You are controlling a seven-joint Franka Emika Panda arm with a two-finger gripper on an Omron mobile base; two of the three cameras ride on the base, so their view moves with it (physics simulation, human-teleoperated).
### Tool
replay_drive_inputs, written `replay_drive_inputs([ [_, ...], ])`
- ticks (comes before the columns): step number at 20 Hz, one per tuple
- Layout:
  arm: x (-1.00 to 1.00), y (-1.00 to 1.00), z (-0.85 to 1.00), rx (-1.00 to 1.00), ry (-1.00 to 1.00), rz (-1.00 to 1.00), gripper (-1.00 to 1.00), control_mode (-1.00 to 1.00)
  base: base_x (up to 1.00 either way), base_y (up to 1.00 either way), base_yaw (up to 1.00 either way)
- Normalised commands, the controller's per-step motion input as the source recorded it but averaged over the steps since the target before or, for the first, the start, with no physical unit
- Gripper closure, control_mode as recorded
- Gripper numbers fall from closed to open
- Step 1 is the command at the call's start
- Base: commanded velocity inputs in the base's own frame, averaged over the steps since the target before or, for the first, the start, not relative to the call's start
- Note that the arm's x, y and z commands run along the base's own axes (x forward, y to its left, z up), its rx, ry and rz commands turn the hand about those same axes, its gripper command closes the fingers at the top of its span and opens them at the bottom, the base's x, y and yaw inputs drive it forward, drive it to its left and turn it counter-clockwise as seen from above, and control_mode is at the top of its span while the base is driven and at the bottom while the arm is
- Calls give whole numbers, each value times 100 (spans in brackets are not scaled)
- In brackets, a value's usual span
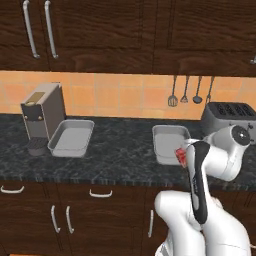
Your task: Place one cucumber and one steak in each tupperware on the nearby counter, to pack two identical lunches.
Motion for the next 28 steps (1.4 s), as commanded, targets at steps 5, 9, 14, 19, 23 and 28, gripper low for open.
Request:
replay_drive_inputs([
  [5,100,-7,-25,0,-1,-34,100,-100,0,0,0],
  [9,100,-22,-3,1,-2,-27,100,-100,0,0,0],
  [14,100,-16,-81,1,3,-8,100,-100,0,0,0],
  [19,100,-7,-55,1,0,-3,-100,-100,0,0,0],
  [23,72,-7,-12,0,6,-2,-100,-100,0,0,0],
  [28,-5,0,36,5,8,-7,-100,-100,0,0,0],
])
